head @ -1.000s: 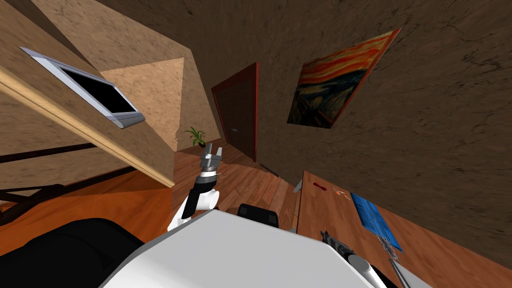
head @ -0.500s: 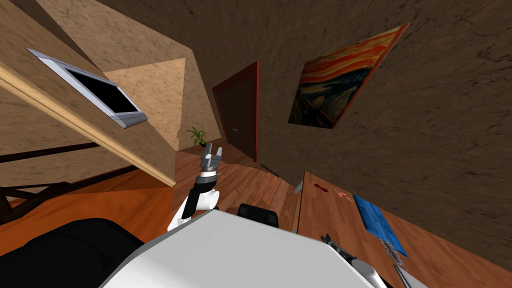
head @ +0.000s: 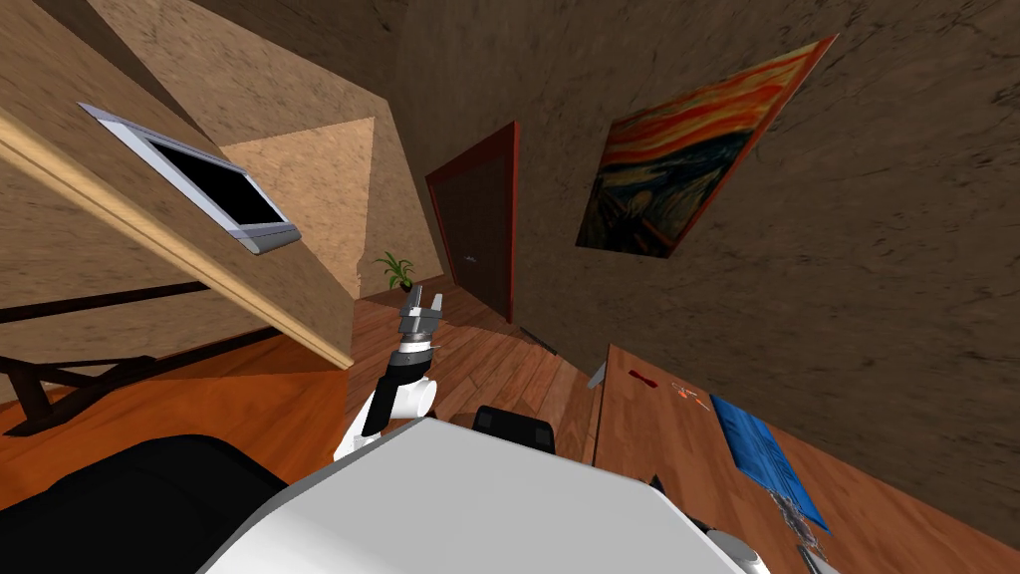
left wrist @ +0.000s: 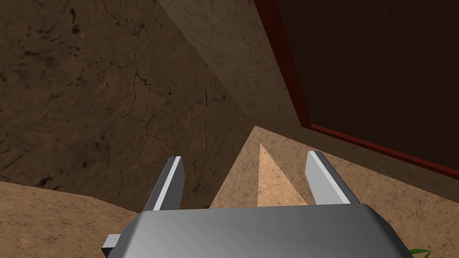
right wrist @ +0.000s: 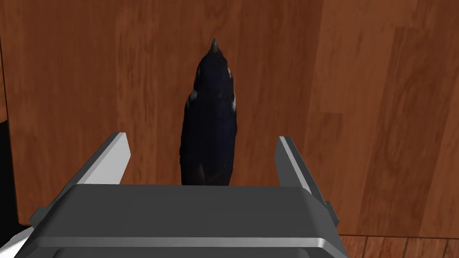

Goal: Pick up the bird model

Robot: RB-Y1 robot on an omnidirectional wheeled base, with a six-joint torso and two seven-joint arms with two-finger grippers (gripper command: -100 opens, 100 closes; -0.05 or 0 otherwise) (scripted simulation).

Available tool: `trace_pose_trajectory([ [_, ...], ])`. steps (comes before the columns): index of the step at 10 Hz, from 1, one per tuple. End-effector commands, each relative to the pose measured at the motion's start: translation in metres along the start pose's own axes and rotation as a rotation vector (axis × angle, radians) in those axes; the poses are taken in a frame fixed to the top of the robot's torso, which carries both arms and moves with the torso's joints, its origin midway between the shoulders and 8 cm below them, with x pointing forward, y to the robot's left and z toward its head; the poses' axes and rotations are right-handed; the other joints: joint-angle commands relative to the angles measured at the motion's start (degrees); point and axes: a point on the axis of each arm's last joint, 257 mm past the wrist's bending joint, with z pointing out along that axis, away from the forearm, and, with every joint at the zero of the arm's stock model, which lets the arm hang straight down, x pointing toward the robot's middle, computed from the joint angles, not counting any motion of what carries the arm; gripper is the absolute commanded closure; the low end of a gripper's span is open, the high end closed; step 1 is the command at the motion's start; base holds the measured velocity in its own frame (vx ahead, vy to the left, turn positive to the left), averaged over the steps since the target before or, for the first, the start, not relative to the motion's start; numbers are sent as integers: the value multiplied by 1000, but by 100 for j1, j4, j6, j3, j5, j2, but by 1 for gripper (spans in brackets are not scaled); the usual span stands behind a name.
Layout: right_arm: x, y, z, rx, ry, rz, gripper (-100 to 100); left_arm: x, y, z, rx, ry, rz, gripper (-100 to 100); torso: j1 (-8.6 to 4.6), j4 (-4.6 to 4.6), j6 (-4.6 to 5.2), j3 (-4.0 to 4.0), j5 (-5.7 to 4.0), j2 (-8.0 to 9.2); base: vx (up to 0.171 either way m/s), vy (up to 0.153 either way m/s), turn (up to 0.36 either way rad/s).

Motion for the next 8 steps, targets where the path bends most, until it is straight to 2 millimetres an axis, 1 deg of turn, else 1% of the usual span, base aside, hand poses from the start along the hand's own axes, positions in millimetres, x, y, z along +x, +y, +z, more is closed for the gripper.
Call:
trace_pose_trajectory([
  [1, -11, 0, 0, 10, -27, 55, -100, 0, 0, 0, 0, 0, 0, 0, 0, 0, 0, 0, 0, 0, 4, -10, 32],
  [4, -34, -1, 0, 30, -81, 163, -100, 0, 0, 0, 0, 0, 0, 0, -8, 0, 0, 0, -1, -1, 11, -30, 47],
  [6, -41, -2, -1, 37, -98, 200, -100, 0, 0, 0, 0, 0, 0, 0, -8, 0, 0, 0, -2, 0, 9, -27, 23],
  [7, -38, -2, 0, 35, -93, 190, -100, 0, 0, 0, 0, 0, 0, 0, -6, 0, -1, 0, -1, -1, 4, -11, 7],
  [8, -38, -2, 0, 35, -94, 192, 0, 0, 0, 0, 0, 0, 0, 0, -1, 0, 0, 1, 0, 1, 0, 0, 0],
])
